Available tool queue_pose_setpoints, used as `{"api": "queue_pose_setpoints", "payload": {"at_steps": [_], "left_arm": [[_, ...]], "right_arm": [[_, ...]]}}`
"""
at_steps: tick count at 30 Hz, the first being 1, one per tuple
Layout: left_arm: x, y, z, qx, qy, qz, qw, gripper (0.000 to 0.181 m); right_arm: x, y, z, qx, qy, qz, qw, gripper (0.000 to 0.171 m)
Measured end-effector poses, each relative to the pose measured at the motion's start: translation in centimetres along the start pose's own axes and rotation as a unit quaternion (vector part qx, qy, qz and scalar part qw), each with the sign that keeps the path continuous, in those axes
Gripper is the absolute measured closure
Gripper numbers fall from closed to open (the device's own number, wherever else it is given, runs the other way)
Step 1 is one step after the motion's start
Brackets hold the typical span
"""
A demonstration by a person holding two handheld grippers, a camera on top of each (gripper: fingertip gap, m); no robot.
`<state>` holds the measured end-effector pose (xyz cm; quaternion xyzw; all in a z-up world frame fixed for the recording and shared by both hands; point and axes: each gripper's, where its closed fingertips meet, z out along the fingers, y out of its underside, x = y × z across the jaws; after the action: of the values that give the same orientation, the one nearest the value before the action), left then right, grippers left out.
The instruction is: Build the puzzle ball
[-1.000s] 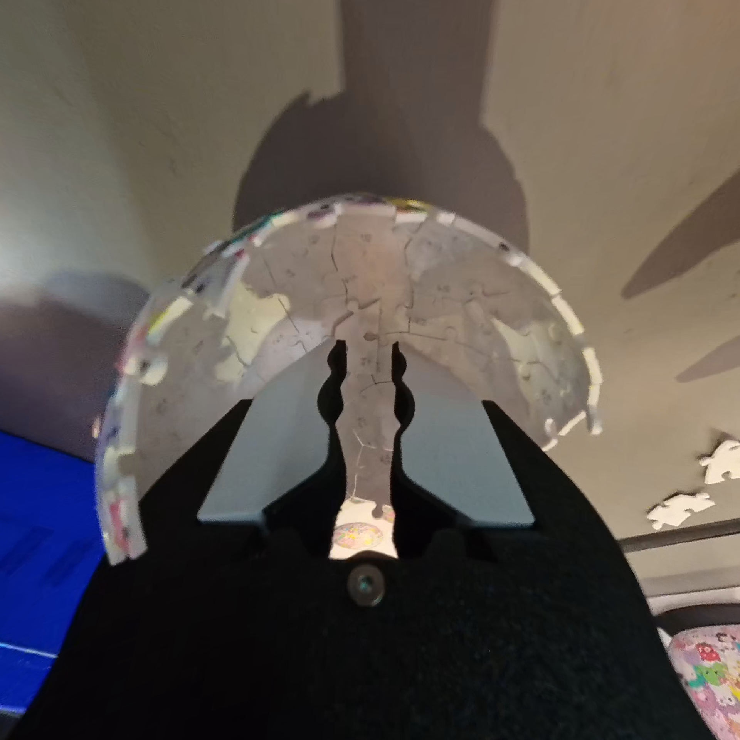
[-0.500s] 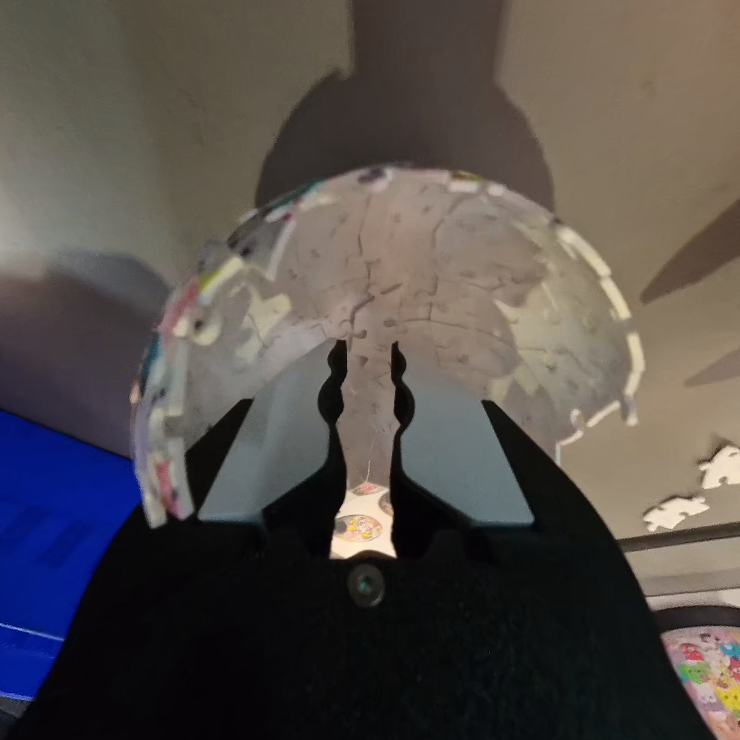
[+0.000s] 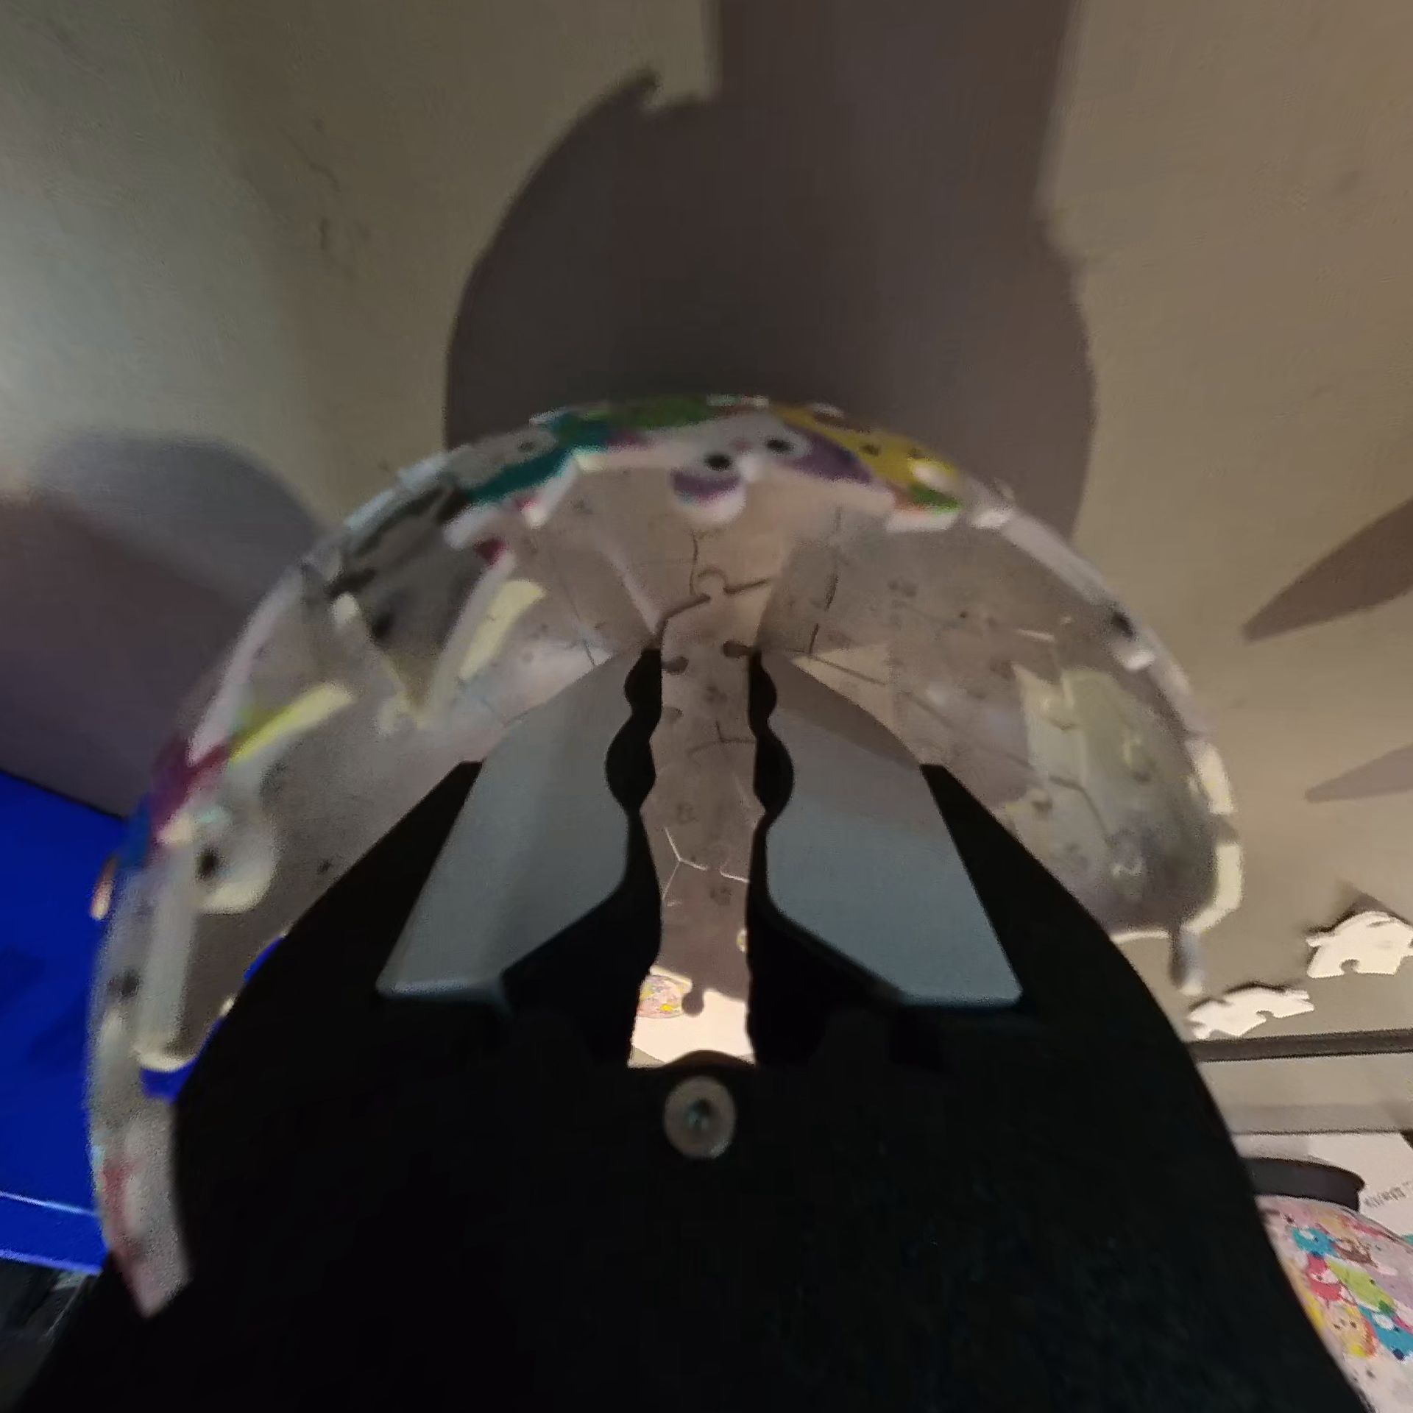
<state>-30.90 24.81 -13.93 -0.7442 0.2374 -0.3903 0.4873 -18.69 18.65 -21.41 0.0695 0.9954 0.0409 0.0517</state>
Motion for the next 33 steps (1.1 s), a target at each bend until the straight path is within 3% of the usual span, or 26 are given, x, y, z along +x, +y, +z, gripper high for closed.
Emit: {"api": "queue_pose_setpoints", "payload": {"at_steps": [20,33], "left_arm": [[0.0,0.0,0.0,0.000,0.000,-0.001,1.000,0.124],[0.0,0.1,0.1,-0.005,0.002,-0.001,1.000,0.124]], "right_arm": [[0.0,0.3,-0.5,0.004,0.002,0.029,1.000,0.151],[-0.4,2.1,-6.4,-0.009,0.055,0.098,0.994,0.150]]}}
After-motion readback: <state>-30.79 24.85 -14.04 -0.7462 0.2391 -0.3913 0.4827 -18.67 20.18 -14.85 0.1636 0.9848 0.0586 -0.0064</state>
